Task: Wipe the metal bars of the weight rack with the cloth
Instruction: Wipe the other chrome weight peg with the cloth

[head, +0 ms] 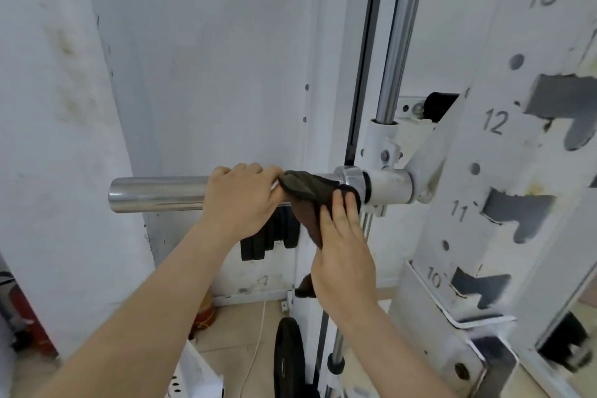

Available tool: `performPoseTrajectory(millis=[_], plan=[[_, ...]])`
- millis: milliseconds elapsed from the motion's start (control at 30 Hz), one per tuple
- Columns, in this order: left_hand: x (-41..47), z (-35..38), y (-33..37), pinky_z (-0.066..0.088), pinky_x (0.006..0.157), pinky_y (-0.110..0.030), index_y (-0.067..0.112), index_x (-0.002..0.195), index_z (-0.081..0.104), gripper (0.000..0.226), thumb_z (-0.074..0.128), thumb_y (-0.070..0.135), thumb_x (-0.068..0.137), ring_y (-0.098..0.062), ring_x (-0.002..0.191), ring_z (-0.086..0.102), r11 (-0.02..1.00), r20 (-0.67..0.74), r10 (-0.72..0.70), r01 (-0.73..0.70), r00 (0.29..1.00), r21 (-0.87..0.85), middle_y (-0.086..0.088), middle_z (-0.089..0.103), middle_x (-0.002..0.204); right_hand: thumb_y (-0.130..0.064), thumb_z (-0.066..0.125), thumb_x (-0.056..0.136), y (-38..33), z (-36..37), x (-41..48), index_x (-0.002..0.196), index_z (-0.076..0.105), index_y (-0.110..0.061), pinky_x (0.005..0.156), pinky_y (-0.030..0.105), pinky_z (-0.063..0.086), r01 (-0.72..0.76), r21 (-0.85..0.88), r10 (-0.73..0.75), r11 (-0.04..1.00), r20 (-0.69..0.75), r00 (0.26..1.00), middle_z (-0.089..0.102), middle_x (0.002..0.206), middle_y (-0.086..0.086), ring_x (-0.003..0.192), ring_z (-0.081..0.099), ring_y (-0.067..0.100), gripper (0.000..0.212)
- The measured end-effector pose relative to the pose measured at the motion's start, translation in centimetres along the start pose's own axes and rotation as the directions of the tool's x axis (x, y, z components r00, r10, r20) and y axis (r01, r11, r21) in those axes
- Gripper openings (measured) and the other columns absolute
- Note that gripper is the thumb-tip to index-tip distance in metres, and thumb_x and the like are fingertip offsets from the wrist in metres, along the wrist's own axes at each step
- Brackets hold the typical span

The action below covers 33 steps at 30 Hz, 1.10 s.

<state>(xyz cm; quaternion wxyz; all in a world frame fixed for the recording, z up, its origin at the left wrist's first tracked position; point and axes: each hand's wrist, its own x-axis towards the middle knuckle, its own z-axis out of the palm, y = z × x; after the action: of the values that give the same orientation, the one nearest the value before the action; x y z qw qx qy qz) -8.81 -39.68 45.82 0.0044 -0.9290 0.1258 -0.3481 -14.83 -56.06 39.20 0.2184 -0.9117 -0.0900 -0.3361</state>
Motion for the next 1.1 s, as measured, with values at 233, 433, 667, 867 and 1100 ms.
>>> performPoseTrajectory(millis=[233,433,667,867,1100], plan=[[-0.6,-0.2,1.8,0.031,0.104,-0.041,0.036,0.119,0.060,0.033,0.051,0.031,0.088,-0.018,0.116,0.053,0.940,-0.038,-0.100,0.082,0.994,-0.332,0.009,0.061,0.121,0.005,0.047,0.088,0.6,-2.1,4.7,0.149,0.030,-0.004,0.120,0.039,0.019,-0.070,0.025,0.073,0.997,-0.124,0.990,0.018,0.161,0.007,0.150,0.007,0.021,0.063],[-2.9,-1.0,4.3,0.032,0.107,-0.047,0.032,0.088,0.076,0.024,0.058,0.027,0.073,-0.016,0.115,0.051,0.880,-0.057,-0.108,0.069,0.993,-0.471,0.006,0.062,0.122,-0.006,0.042,0.091,0.2,2.2,-2.2,0.147,0.035,-0.013,0.118,0.039,0.024,-0.082,0.126,0.037,0.989,0.328,0.944,0.033,0.154,0.010,0.146,0.023,0.027,0.057],[-2.7,-4.2,6.1,0.043,0.068,-0.020,0.029,0.083,0.065,0.011,0.060,0.020,0.082,-0.001,0.072,0.058,0.612,0.058,-0.491,0.391,0.869,-0.688,0.014,0.064,0.072,-0.012,0.050,0.095,-1.6,-3.2,-0.5,0.089,0.066,-0.026,0.080,0.038,0.057,-0.518,0.746,0.289,0.417,0.432,0.854,0.068,0.087,0.000,0.083,0.065,0.017,0.022],[5.6,-5.8,9.9,0.042,0.060,-0.025,0.024,0.093,0.054,0.011,0.060,0.020,0.085,-0.008,0.064,0.058,0.480,-0.026,-0.607,0.340,0.794,-0.809,0.008,0.057,0.065,-0.024,0.068,0.088,-0.7,-5.2,1.6,0.091,0.060,-0.023,0.077,0.031,0.053,-0.498,0.867,0.536,-0.007,0.424,0.730,0.064,0.088,0.002,0.082,0.063,0.016,0.008],[6.8,-0.7,13.2,0.046,0.083,-0.037,0.016,0.106,0.071,0.027,0.071,0.029,0.083,-0.025,0.098,0.054,0.889,-0.059,0.197,-0.203,0.979,-0.409,-0.005,0.056,0.109,-0.032,0.052,0.097,1.1,-3.1,3.0,0.106,0.064,-0.029,0.091,0.042,0.054,-0.370,0.850,0.702,-0.375,0.521,0.486,0.068,0.110,-0.002,0.099,0.066,0.018,0.015]])
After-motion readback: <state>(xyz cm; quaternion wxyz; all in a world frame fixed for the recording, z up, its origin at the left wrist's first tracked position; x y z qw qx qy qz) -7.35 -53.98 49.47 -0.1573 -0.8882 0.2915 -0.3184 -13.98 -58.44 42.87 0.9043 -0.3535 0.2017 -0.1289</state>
